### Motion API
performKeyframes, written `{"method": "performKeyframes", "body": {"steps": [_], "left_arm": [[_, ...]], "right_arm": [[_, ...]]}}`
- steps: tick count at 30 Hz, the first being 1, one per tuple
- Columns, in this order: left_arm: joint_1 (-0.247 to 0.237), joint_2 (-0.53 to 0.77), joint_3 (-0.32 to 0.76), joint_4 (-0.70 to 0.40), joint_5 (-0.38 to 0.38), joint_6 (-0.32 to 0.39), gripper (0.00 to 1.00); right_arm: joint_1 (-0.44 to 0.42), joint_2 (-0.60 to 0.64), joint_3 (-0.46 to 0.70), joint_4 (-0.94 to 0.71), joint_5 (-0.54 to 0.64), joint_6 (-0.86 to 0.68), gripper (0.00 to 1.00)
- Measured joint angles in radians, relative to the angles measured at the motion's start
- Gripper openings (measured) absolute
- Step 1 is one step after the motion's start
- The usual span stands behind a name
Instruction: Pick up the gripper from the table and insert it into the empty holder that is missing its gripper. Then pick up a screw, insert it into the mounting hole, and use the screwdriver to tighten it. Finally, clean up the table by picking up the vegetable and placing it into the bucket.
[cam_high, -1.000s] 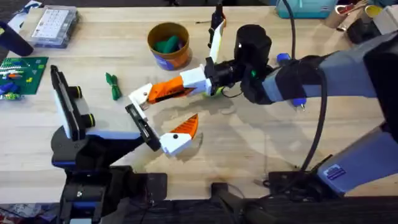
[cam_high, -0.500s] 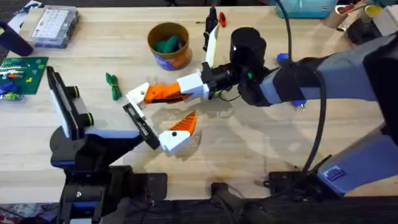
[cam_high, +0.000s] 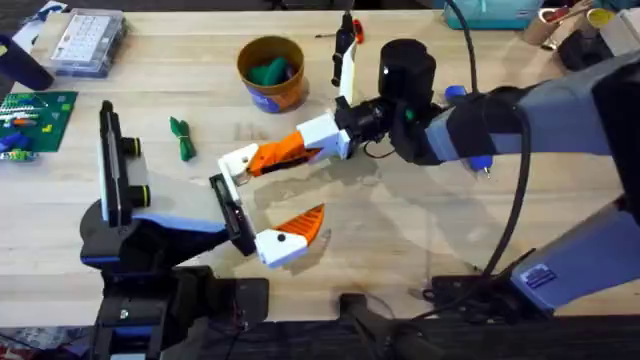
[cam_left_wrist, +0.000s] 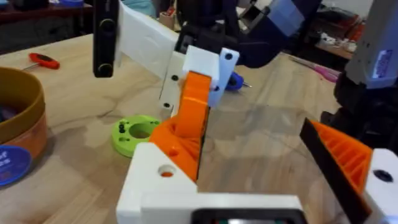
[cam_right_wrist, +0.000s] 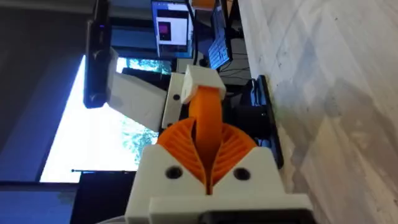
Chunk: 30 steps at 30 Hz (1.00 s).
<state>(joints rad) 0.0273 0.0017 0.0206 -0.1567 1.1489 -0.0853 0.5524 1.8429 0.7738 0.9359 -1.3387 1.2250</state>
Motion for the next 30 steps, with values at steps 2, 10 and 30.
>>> {"method": "performKeyframes", "body": {"steps": [2,10,30], "left_arm": [[0.000,0.000,0.000,-0.002,0.011,0.000,0.993],[-0.008,-0.001,0.001,-0.011,0.071,0.001,0.993],[-0.007,-0.001,0.001,-0.009,0.052,0.001,0.993]], "right_arm": [[-0.002,0.000,0.004,-0.010,-0.006,0.001,0.013],[0.050,0.000,0.020,-0.026,0.007,0.048,0.013],[0.054,0.000,0.028,-0.041,0.047,0.055,0.013]]}}
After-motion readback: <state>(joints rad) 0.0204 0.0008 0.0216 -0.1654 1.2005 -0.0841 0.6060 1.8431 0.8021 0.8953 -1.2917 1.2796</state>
